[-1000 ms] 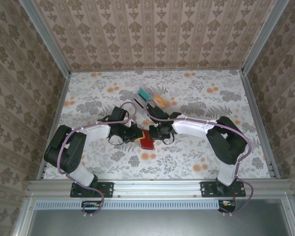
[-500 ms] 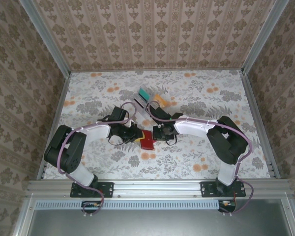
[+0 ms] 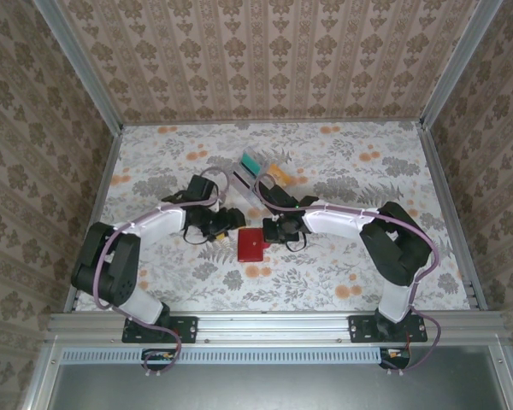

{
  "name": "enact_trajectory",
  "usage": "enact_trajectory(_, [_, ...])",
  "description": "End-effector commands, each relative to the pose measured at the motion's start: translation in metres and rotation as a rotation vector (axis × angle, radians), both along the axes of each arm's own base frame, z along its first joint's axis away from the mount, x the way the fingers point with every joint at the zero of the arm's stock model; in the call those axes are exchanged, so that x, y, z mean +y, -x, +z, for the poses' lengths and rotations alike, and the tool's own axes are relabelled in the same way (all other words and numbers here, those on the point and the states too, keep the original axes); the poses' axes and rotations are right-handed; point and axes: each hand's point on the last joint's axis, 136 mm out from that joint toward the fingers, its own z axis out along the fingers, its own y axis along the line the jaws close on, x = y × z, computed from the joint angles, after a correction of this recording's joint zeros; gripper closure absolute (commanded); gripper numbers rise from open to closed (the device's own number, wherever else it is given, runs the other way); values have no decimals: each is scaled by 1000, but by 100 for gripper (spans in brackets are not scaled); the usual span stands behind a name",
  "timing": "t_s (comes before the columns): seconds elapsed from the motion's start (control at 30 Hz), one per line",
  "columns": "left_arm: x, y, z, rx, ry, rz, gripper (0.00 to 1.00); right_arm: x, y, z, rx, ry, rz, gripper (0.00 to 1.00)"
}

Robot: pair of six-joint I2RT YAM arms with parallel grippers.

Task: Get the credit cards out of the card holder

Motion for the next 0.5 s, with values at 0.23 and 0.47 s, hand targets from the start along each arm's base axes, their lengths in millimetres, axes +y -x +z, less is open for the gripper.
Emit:
enact_trajectory(0.23, [74,-36,44,-215,-245,181,9,30,-7,89,-211,-277,93,93])
enact_trajectory(0.47, [80,-40,60,-272,-185,200,0,39,-10,99,-242,-313,115,93])
